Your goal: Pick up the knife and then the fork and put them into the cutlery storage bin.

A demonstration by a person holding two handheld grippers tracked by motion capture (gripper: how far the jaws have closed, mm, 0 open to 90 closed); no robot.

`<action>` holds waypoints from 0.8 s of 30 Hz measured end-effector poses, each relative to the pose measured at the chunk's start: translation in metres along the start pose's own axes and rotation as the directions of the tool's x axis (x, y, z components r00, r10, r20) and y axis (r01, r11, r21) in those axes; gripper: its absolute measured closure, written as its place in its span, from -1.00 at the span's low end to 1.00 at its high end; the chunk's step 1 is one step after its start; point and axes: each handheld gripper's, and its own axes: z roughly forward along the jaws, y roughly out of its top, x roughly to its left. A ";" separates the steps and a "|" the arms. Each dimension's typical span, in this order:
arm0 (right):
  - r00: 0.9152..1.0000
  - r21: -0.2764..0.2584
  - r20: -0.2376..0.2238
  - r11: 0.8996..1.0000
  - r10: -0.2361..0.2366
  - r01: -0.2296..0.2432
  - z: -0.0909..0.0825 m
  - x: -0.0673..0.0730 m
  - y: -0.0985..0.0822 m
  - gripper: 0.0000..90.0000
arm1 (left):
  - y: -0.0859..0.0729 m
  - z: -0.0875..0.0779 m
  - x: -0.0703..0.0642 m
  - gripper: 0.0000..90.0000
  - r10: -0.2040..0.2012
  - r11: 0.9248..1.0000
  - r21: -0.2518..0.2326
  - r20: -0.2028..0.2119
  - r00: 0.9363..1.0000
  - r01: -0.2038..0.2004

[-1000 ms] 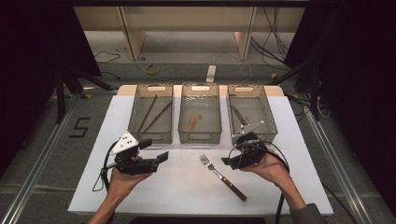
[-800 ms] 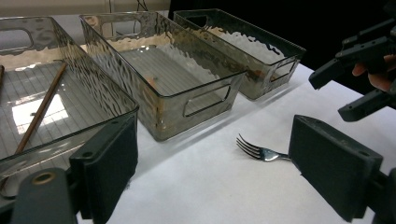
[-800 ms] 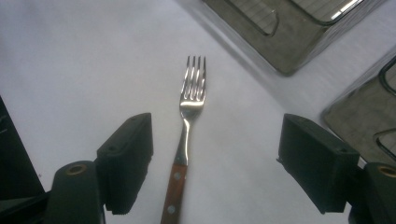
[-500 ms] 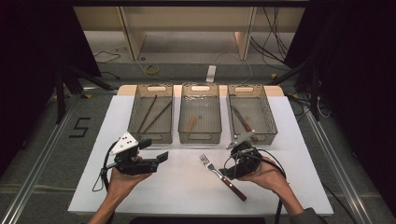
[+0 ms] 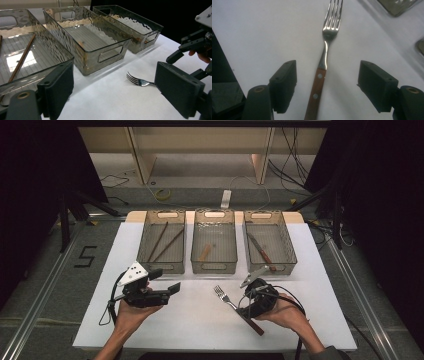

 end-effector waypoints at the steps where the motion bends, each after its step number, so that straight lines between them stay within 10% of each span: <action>1: 1.000 0.010 0.006 1.000 0.005 -0.005 0.001 0.001 -0.001 -0.26 | 0.000 0.000 0.000 -0.66 0.000 1.000 0.001 0.000 1.000 0.000; 24: 0.999 0.129 0.011 0.991 -0.048 0.046 0.024 0.006 -0.012 0.14 | 0.000 0.000 0.000 -0.66 0.001 1.000 -0.001 -0.001 1.000 -0.001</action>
